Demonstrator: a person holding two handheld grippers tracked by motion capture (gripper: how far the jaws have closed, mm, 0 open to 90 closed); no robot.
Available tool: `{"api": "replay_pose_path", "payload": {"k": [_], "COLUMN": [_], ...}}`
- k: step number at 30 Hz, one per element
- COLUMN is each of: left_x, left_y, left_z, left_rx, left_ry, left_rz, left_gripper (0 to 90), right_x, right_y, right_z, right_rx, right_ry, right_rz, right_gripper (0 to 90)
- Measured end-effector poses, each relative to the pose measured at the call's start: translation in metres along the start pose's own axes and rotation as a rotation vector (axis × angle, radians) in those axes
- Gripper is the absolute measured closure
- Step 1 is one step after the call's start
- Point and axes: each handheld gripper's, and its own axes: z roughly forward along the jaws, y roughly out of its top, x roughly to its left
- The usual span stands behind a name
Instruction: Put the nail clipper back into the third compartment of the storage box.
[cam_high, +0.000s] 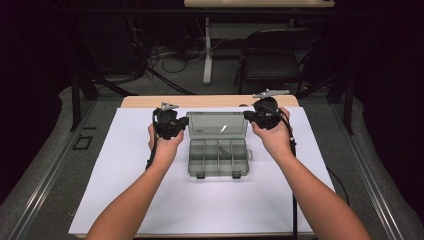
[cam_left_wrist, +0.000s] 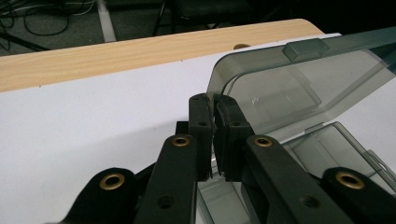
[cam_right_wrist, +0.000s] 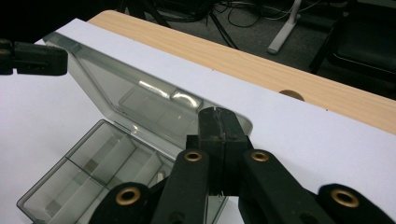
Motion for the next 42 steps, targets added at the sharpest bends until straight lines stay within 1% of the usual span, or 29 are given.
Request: {"api": "replay_pose_path", "payload": {"k": [3,6,8,10,16,20,24,29,32,34,35,37,38,40,41,42], "left_x": [-0.002,-0.003,-0.004,-0.004,-0.005,-0.006,-0.006,-0.006,-0.008,-0.009,-0.010,-0.010,-0.009,-0.008,-0.007,-0.007], "left_y": [-0.003,-0.007,-0.009,-0.011,-0.017,-0.019,-0.020,-0.022,-0.024,-0.025,-0.025,-0.026,-0.027,-0.029,-0.029,-0.029], "left_z": [-0.003,-0.006,-0.007,-0.009,-0.011,-0.012,-0.014,-0.015,-0.017,-0.019,-0.021,-0.025,-0.027,-0.031,-0.033,-0.034], "left_rx": [-0.002,-0.004,-0.005,-0.007,-0.005,-0.005,-0.002,0.001,0.016,0.027,0.034,0.041,0.048,0.056,0.059,0.063], "left_ry": [0.000,-0.001,-0.005,-0.010,-0.013,-0.013,-0.018,-0.026,-0.029,-0.036,-0.040,-0.049,-0.056,-0.065,-0.073,-0.084], "left_rz": [0.005,0.000,0.002,-0.002,0.003,0.007,0.007,0.008,0.021,0.013,0.018,0.018,0.027,0.032,0.034,0.030], "left_gripper": [85.8,85.9,86.1,86.2,87.5,87.7,87.7,86.7,83.5,82.0,81.2,81.2,81.3,81.8,82.3,82.6], "right_x": [0.001,0.002,0.003,0.003,0.005,0.006,0.005,0.008,0.009,0.009,0.009,0.009,0.008,0.008,0.009,0.008], "right_y": [0.003,0.005,0.005,0.005,0.005,0.005,0.003,0.001,0.000,-0.001,-0.002,-0.003,-0.003,-0.004,-0.005,-0.005], "right_z": [-0.002,-0.001,0.000,0.001,0.004,0.009,0.015,0.017,0.018,0.018,0.019,0.019,0.019,0.019,0.019,0.019], "right_rx": [0.003,-0.004,-0.004,-0.003,-0.001,0.015,0.027,0.031,0.033,0.033,0.035,0.037,0.036,0.034,0.039,0.039], "right_ry": [0.001,-0.003,-0.003,-0.004,-0.011,-0.021,-0.015,-0.005,-0.002,-0.001,-0.001,0.002,0.002,0.005,0.006,0.008], "right_rz": [-0.002,-0.003,0.003,-0.001,-0.004,-0.013,0.007,-0.002,0.000,-0.003,-0.001,0.001,-0.001,0.001,0.007,0.004], "right_gripper": [90.0,90.0,90.0,90.0,90.0,90.0,90.0,90.0,90.0,90.0,90.0,90.0,90.0,90.0,90.0,90.0]}}
